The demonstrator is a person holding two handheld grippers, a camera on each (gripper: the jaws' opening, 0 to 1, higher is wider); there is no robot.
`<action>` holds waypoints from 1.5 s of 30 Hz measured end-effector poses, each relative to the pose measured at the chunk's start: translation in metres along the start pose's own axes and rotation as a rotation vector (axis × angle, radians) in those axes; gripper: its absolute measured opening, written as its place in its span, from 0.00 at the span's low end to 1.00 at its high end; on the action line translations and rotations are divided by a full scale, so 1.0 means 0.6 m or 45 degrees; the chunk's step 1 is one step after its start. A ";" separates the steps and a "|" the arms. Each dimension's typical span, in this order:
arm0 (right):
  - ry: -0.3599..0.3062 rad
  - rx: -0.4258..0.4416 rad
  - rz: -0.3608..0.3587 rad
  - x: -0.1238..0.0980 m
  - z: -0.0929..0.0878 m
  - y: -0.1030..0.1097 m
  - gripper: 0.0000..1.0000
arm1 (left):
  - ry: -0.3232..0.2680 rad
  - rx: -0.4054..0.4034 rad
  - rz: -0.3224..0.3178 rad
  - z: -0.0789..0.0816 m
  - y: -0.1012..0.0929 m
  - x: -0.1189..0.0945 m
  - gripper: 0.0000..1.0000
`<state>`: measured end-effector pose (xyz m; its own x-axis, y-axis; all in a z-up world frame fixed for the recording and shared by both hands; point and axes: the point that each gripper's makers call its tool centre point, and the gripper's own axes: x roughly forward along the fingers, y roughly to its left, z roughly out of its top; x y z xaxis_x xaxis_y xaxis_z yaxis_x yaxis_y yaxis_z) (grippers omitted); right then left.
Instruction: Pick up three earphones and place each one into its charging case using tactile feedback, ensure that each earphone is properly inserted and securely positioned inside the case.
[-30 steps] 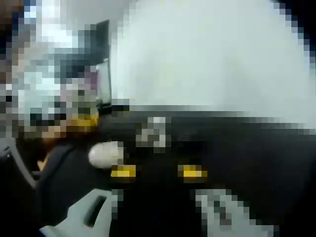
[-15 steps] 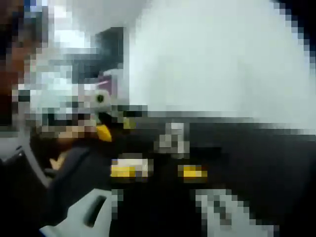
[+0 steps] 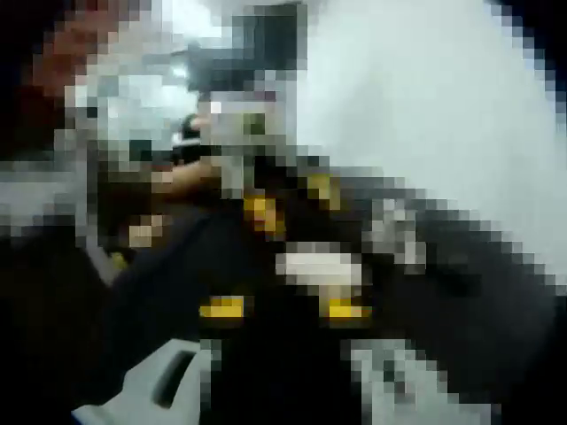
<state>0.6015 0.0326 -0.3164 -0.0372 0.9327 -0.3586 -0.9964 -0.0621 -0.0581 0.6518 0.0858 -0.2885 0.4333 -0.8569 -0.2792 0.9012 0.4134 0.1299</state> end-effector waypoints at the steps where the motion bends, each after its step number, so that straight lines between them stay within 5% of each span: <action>1: -0.040 0.012 0.055 -0.002 0.011 0.017 0.29 | 0.002 -0.001 -0.007 -0.001 -0.001 0.000 0.34; 5: -0.090 -0.044 -0.004 -0.014 0.029 0.002 0.29 | 0.020 0.004 -0.043 -0.010 -0.012 0.005 0.34; 10: -0.193 0.191 -0.282 -0.042 0.031 -0.090 0.38 | 0.060 0.041 -0.074 -0.022 -0.025 0.014 0.34; 13: -0.119 0.266 -0.297 -0.031 0.006 -0.106 0.39 | 0.073 0.054 -0.084 -0.025 -0.029 0.020 0.34; 16: -0.048 0.223 -0.233 -0.011 -0.007 -0.088 0.39 | 0.096 0.074 -0.087 -0.032 -0.030 0.022 0.35; 20: 0.035 0.075 -0.108 -0.001 -0.014 -0.041 0.40 | 0.105 0.084 -0.081 -0.035 -0.028 0.021 0.35; 23: -0.018 0.012 0.124 -0.002 0.006 0.032 0.35 | 0.105 0.091 -0.084 -0.034 -0.029 0.021 0.35; 25: -0.038 -0.008 0.167 -0.003 0.014 0.047 0.36 | 0.103 0.091 -0.096 -0.035 -0.032 0.021 0.34; 29: -0.004 -0.095 0.074 -0.010 0.007 0.023 0.35 | 0.099 0.107 -0.108 -0.034 -0.037 0.022 0.34; 32: -0.027 -0.181 -0.108 -0.020 0.019 -0.018 0.33 | 0.096 0.126 -0.104 -0.033 -0.037 0.023 0.35; 35: -0.099 -0.304 -0.128 -0.019 0.043 -0.015 0.33 | 0.093 0.134 -0.102 -0.032 -0.035 0.023 0.35; 38: -0.126 -0.413 -0.244 -0.019 0.058 -0.036 0.33 | 0.086 0.140 -0.094 -0.031 -0.033 0.025 0.36; 41: -0.017 -0.613 -0.277 -0.007 0.038 -0.049 0.33 | 0.080 0.142 -0.096 -0.031 -0.033 0.028 0.36; 44: 0.068 -0.691 -0.275 0.010 0.011 -0.056 0.32 | 0.074 0.148 -0.098 -0.030 -0.033 0.029 0.35; 45: -0.023 -0.684 -0.260 0.018 0.024 -0.050 0.32 | 0.072 0.150 -0.099 -0.030 -0.033 0.030 0.35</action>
<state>0.6296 0.0495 -0.3052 0.1459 0.9505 -0.2745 -0.8048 -0.0473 -0.5917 0.6418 0.0676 -0.3131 0.3642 -0.8648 -0.3458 0.9278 0.3046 0.2156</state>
